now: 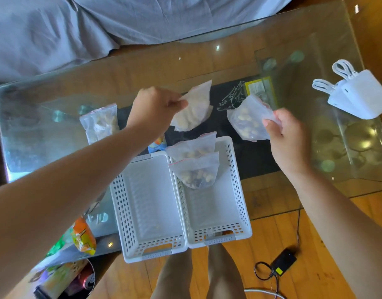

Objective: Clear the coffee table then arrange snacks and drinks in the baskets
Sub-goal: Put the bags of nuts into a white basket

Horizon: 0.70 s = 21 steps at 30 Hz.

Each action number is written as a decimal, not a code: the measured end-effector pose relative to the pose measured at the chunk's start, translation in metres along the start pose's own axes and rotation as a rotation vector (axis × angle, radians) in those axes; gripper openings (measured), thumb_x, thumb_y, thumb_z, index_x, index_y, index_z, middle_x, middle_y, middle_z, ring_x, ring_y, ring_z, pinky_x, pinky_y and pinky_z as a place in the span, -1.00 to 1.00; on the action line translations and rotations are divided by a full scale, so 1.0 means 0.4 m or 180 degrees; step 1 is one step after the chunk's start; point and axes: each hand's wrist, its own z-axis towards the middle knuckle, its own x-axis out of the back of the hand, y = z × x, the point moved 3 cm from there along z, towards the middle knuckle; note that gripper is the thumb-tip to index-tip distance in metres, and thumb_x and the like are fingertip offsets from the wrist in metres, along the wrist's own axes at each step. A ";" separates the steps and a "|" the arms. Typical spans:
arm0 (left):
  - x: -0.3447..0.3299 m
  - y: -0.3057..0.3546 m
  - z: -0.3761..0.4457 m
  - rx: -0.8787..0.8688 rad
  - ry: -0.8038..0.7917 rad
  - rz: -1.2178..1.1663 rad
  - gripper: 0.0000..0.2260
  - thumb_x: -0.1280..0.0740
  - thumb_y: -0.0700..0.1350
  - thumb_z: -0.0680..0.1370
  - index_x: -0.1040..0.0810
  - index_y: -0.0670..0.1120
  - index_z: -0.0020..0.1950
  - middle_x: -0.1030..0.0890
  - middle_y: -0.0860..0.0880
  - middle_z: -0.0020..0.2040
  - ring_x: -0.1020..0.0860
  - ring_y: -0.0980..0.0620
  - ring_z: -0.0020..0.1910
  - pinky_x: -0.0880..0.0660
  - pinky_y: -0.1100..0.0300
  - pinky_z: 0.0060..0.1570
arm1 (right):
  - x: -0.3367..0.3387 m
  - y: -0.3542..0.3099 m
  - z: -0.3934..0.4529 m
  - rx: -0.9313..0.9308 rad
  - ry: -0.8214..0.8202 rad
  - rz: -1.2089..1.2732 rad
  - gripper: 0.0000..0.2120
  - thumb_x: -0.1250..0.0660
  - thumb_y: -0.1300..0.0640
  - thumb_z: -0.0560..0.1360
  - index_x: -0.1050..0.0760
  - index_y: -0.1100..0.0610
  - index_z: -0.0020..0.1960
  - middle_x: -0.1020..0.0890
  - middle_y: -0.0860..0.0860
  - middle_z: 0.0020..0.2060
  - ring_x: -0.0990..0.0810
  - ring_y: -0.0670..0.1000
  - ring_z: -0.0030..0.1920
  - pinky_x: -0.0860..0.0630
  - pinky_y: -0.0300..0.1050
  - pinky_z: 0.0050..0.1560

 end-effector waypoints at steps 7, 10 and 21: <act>0.128 0.147 -0.150 -0.0971 0.0022 0.0049 -0.73 -0.30 -0.01 0.47 -0.67 -0.20 -0.11 -0.63 -0.25 -0.29 -0.56 -0.10 -0.32 -0.40 0.12 -0.23 | 0.156 -0.055 -0.154 0.0433 -0.0143 -0.0288 -0.84 -0.19 0.22 0.55 -0.52 0.26 -0.02 -0.47 0.02 -0.37 -0.44 0.06 -0.39 -0.21 -0.29 -0.44; 0.136 0.181 -0.205 -0.1015 -0.0176 -0.0009 -0.76 -0.33 -0.03 0.48 -0.67 -0.20 -0.14 -0.45 0.07 -0.52 -0.46 0.22 -0.43 -0.29 0.45 -0.34 | 0.192 -0.072 -0.213 0.0680 -0.0323 -0.0338 -0.82 -0.18 0.26 0.54 -0.56 0.26 -0.01 -0.49 0.00 -0.41 -0.45 0.03 -0.44 -0.28 -0.31 -0.45; -0.065 0.110 -0.329 -0.0306 -0.1196 0.0114 -0.81 -0.34 -0.05 0.51 -0.66 -0.01 0.09 -0.69 -0.01 0.04 -0.59 -0.04 0.05 -0.51 0.08 0.07 | 0.127 -0.115 -0.387 0.1241 -0.1574 -0.0458 -0.77 -0.21 0.19 0.47 -0.63 0.26 -0.16 -0.60 0.13 -0.46 -0.55 0.10 -0.45 -0.49 -0.13 -0.46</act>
